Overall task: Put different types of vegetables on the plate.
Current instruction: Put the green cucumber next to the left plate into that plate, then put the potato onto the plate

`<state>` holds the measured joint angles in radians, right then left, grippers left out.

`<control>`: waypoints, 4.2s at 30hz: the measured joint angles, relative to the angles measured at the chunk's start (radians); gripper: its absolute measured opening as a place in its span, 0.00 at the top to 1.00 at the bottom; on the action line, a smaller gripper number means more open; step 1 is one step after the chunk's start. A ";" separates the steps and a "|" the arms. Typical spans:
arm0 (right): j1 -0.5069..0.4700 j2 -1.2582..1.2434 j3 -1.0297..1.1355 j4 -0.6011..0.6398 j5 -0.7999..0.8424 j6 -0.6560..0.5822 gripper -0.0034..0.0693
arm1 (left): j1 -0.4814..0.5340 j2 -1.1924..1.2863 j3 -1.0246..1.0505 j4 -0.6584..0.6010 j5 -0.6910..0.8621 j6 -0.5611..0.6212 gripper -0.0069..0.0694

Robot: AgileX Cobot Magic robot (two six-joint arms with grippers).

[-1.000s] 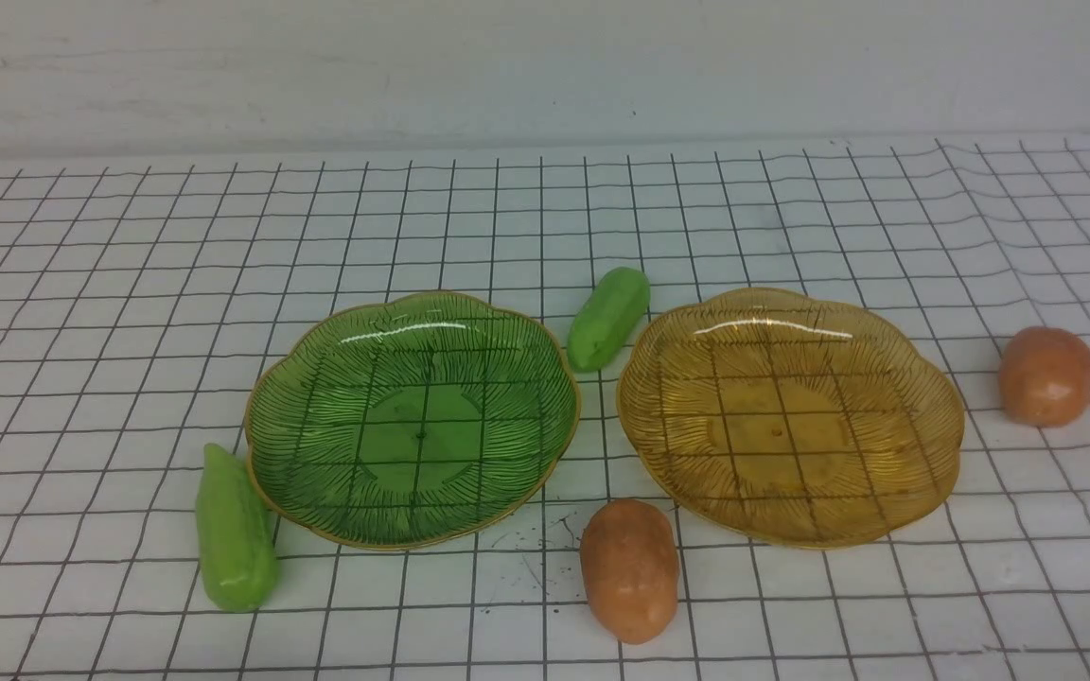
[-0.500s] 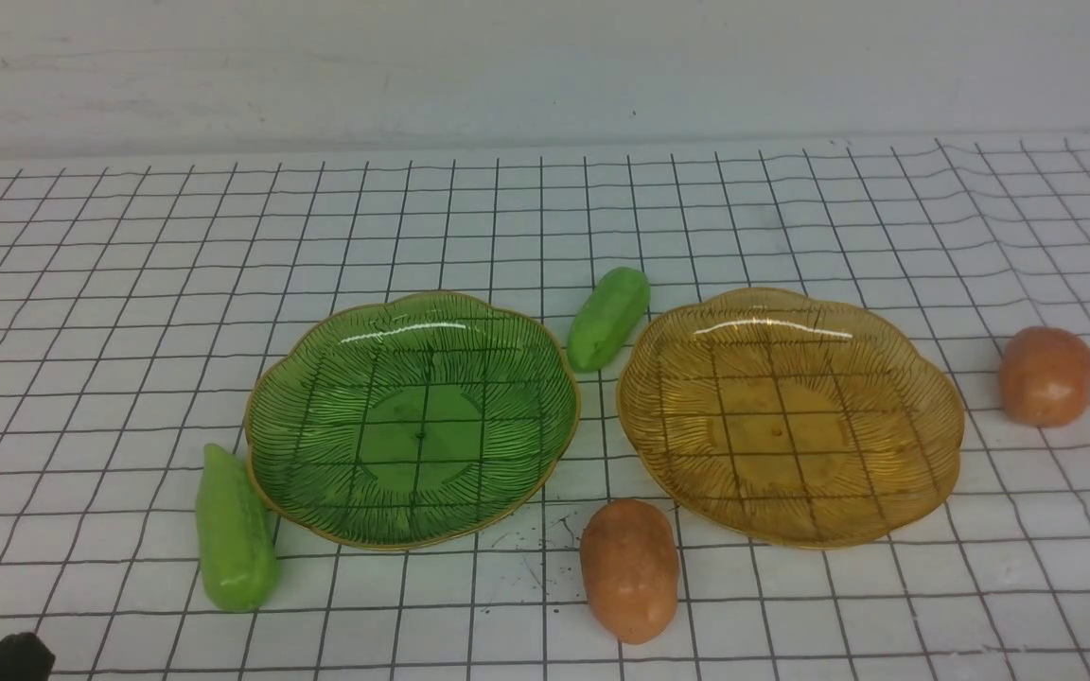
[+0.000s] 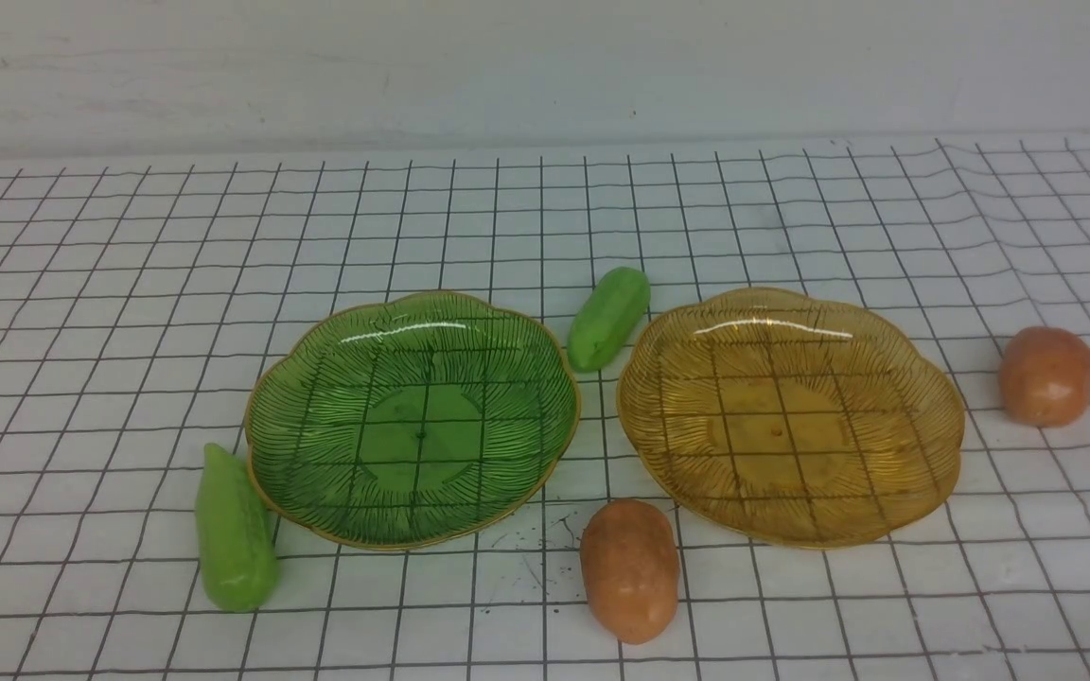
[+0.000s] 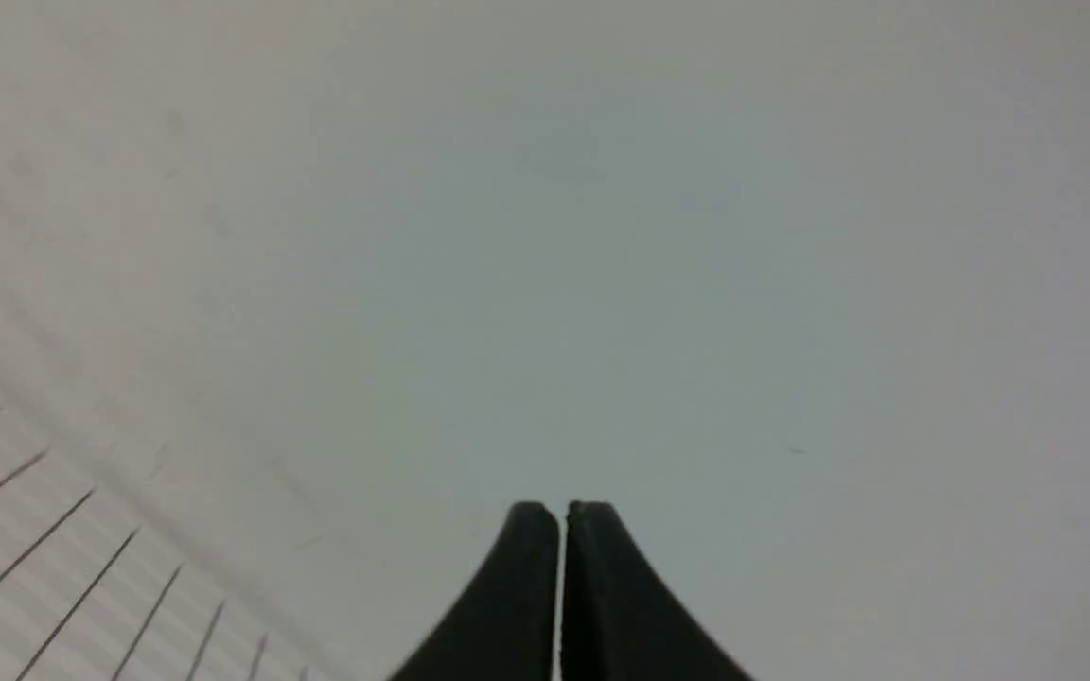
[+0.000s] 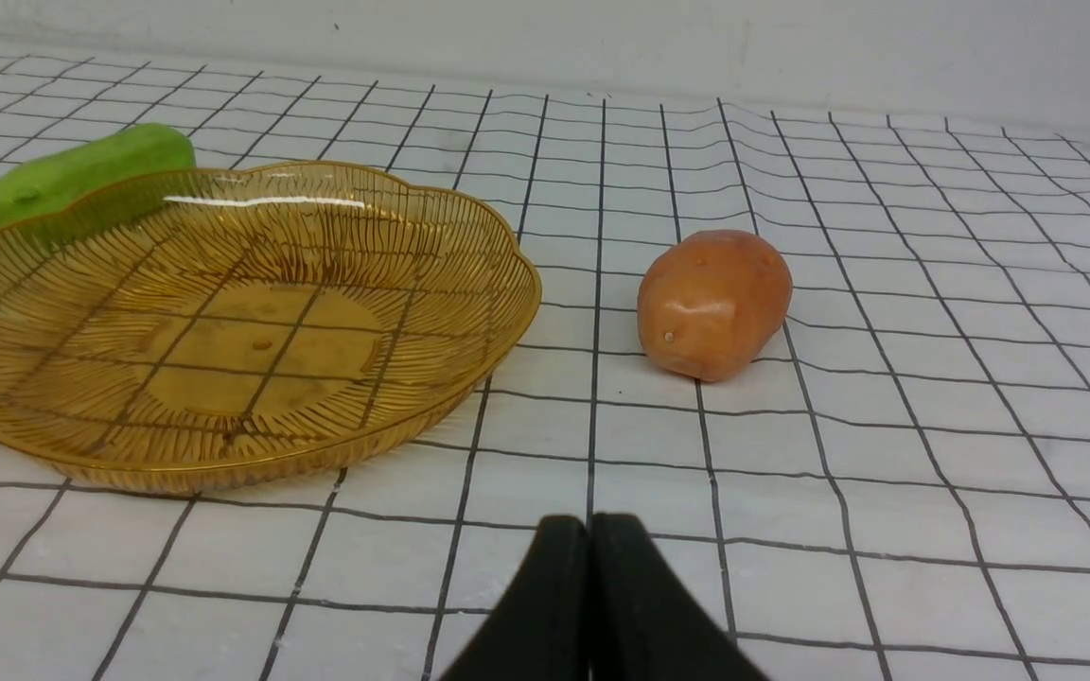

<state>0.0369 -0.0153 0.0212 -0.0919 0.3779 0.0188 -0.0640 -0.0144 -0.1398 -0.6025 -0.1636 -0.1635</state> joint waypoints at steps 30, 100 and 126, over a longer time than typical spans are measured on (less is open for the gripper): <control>0.000 0.000 -0.040 0.716 -0.123 0.140 0.97 | 0.000 1.179 -0.641 0.501 0.993 0.171 0.89; 0.011 0.902 -0.897 0.642 0.855 -0.254 0.97 | -0.237 1.655 -0.949 0.579 0.829 0.141 0.21; 0.568 1.707 -1.259 0.369 0.660 0.132 0.42 | -0.238 1.269 -1.004 0.443 1.330 0.229 0.92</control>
<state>0.6050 1.6921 -1.2382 0.2769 1.0376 0.1507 -0.3024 1.2541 -1.1440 -0.1592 1.1663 0.0658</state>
